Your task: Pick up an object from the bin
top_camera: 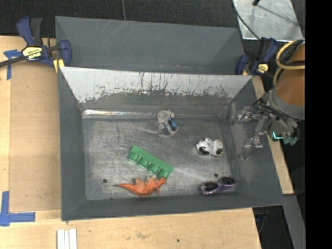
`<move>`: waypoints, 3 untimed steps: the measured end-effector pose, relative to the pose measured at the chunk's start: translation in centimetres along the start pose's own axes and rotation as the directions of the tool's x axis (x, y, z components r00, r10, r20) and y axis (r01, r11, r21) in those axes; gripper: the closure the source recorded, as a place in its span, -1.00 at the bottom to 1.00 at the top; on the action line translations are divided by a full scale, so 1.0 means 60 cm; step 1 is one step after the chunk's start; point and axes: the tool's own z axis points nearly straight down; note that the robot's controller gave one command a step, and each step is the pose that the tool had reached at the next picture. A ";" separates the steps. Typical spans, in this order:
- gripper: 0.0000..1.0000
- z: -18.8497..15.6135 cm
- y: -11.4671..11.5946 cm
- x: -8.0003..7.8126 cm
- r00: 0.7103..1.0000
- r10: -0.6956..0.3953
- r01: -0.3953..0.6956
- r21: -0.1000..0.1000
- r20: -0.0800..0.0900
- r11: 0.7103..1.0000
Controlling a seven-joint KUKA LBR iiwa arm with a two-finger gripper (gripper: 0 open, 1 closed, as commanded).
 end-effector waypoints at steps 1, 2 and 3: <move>-1.00 -0.007 0.001 -0.003 1.000 -0.003 0.003 0.002 0.008 1.000; -1.00 0.083 0.014 -0.030 0.999 -0.052 0.052 0.004 0.014 0.999; -1.00 0.150 0.004 -0.061 0.991 -0.136 0.136 0.003 0.009 0.991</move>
Offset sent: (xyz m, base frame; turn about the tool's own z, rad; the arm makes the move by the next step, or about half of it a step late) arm 0.0290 0.0191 -0.1114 -0.1073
